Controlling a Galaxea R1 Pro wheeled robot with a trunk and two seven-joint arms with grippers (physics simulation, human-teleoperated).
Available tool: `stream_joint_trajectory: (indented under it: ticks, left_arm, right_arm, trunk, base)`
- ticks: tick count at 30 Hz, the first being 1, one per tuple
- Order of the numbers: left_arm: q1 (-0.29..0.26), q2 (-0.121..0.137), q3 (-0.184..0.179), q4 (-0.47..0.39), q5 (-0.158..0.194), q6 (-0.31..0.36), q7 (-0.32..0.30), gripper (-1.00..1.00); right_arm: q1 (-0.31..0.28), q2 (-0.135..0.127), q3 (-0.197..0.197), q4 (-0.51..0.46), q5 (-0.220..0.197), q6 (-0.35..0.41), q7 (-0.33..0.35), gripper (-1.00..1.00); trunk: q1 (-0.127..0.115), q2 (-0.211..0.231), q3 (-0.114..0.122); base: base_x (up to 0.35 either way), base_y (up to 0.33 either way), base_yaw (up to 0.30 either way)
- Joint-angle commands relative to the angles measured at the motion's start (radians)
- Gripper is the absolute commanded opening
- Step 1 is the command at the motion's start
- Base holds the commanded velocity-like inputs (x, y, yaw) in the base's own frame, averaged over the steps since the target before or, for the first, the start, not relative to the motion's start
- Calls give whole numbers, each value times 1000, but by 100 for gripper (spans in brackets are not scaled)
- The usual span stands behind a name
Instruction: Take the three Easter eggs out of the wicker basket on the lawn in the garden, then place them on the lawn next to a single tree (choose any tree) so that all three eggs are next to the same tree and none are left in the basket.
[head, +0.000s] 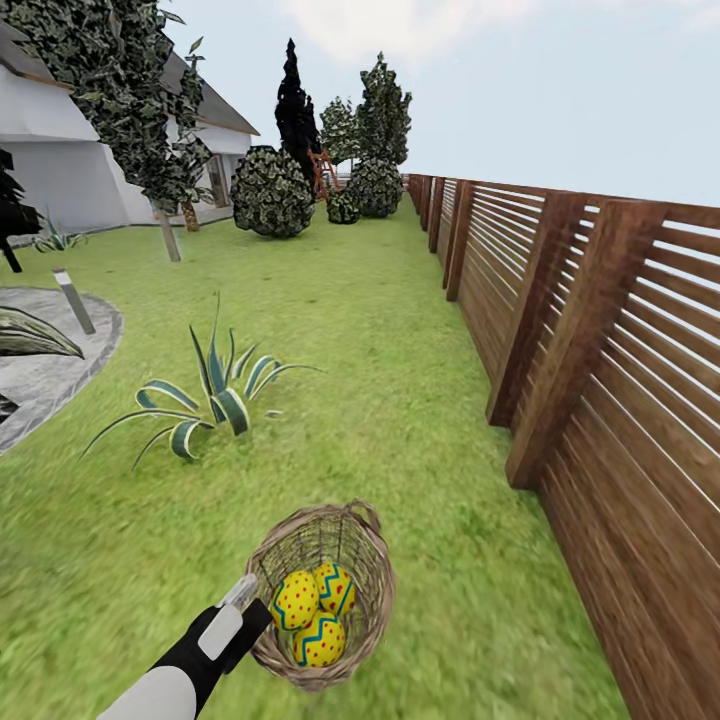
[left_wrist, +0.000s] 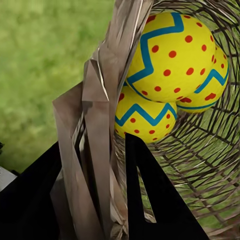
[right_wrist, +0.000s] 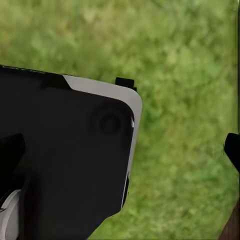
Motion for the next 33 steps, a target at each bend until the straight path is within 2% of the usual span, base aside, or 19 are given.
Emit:
stream_joint_trajectory:
  ticks: [1,26,29,31,33]
  left_arm:
    - [-1,-1,1,-4,9,3,7,-100]
    - [-1,-1,1,-4,9,3,7,-100]
    - [-1,-1,1,-4,9,3,7,-100]
    - [-1,-1,1,-4,9,3,7,-100]
    - [-1,-1,1,-4,9,3,7,-100]
  right_arm:
    - [-2,-1,-8,4,7,-7,2,100]
    - [-2,-7,-8,4,7,-6,2,100]
    - [-2,-8,-8,4,27,-7,2,100]
    - [-2,-5,-8,4,66,-6,2,100]
    - [-2,-5,-8,4,88,-7,1,100]
  trunk:
    - [1,-2,-2]
    - [1,-2,-2]
    - [1,-2,-2]
    - [1,-2,-2]
    - [1,-2,-2]
  base:
    - [328,-107,249]
    - [328,-106,14]
    - [328,-106,0]
    - [328,-106,0]
    - [328,-106,0]
